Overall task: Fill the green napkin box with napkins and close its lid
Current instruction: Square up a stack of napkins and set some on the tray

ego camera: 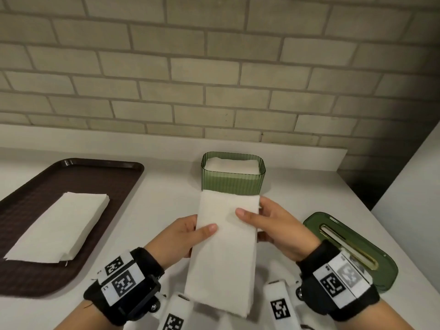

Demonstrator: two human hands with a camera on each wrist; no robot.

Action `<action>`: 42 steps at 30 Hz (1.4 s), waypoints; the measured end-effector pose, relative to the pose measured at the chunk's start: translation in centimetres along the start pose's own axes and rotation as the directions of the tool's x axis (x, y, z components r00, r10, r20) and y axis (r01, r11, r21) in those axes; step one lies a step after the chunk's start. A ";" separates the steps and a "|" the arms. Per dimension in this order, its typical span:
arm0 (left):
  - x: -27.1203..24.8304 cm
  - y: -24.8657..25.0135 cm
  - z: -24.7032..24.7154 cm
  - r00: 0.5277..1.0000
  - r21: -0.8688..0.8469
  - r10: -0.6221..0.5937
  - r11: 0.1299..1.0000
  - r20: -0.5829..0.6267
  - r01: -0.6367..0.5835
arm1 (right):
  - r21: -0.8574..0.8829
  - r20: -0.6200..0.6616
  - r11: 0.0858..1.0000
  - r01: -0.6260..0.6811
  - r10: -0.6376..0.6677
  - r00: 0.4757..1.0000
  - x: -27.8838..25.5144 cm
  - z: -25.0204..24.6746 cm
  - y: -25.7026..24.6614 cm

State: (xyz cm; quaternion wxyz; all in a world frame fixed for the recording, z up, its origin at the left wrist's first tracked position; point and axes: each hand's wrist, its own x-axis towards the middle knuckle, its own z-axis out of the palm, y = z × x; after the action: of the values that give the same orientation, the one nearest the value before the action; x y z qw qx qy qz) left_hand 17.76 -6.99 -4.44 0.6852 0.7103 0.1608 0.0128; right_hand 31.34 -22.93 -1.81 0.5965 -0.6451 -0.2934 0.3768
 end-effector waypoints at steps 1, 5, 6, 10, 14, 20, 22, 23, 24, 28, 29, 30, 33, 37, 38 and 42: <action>0.2 -0.2 0.0 1.000 -0.080 -0.011 0.997 -0.026 0.008 | 0.032 0.027 0.998 -0.049 0.048 0.998 -0.1 0.3 0.5; 1.1 -0.2 0.0 0.989 -0.383 -0.011 0.922 -0.149 -0.048 | -0.007 0.156 0.998 -0.065 0.065 0.986 0.0 1.1 2.4; 1.4 -0.1 0.0 0.984 -0.448 -0.014 0.891 -0.178 -0.069 | -0.007 0.160 0.998 -0.056 0.056 0.986 0.0 1.2 2.7; 2.6 0.0 -0.5 0.967 -0.593 -0.015 0.792 -0.255 -0.144 | 0.059 0.004 0.995 -0.079 0.079 0.997 0.9 0.9 3.8; 4.0 0.4 -2.2 0.948 -0.583 0.006 0.787 -0.319 -0.201 | 0.195 -0.175 0.980 -0.023 0.058 0.983 2.3 -0.2 3.6; 7.9 2.9 -5.4 0.908 -0.176 0.096 0.967 -0.409 -0.181 | 0.113 -0.392 0.989 0.091 -0.040 0.919 6.2 -2.5 1.2; 9.7 3.9 -5.9 0.892 0.090 0.187 0.982 -0.412 -0.164 | -0.023 -0.467 0.993 0.119 -0.116 0.877 8.3 -3.5 0.3; 10.6 4.4 -6.0 0.882 0.207 0.232 0.966 -0.411 -0.157 | -0.101 -0.489 0.987 0.124 -0.158 0.858 9.3 -4.1 -0.1; 11.6 4.9 -6.1 0.869 0.307 0.268 0.941 -0.416 -0.144 | -0.180 -0.506 0.977 0.118 -0.195 0.841 10.4 -4.6 -0.5; 15.0 6.0 -5.9 0.832 0.565 0.359 0.822 -0.423 -0.067 | -0.382 -0.560 0.924 0.004 -0.235 0.795 14.4 -6.7 -1.4; 15.6 6.1 -5.8 0.840 0.603 0.354 0.797 -0.411 -0.041 | -0.419 -0.566 0.907 -0.039 -0.227 0.792 15.2 -7.1 -1.6; 16.3 6.0 -5.8 0.851 0.631 0.342 0.776 -0.398 -0.017 | -0.455 -0.567 0.888 -0.069 -0.229 0.791 16.0 -7.3 -1.7; 18.3 5.5 -6.0 0.876 0.700 0.317 0.713 -0.363 0.031 | -0.532 -0.563 0.839 -0.118 -0.246 0.789 17.9 -7.9 -1.6; 19.7 5.3 -6.1 0.907 0.781 0.272 0.618 -0.322 0.091 | -0.629 -0.529 0.756 -0.180 -0.247 0.812 19.3 -8.6 -1.1; 19.9 5.3 -6.0 0.910 0.795 0.269 0.599 -0.315 0.098 | -0.664 -0.513 0.722 -0.195 -0.250 0.821 19.5 -8.6 -1.0; 20.5 5.5 -5.9 0.926 0.855 0.239 0.499 -0.293 0.142 | -0.816 -0.395 0.522 -0.248 -0.191 0.899 19.5 -8.5 -0.9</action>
State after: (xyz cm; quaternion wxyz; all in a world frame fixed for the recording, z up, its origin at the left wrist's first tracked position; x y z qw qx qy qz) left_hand 36.98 3.72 -2.88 0.1930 0.9443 0.2523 0.0857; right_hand 49.12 -11.40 -3.52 0.2471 -0.9248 -0.2867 0.0395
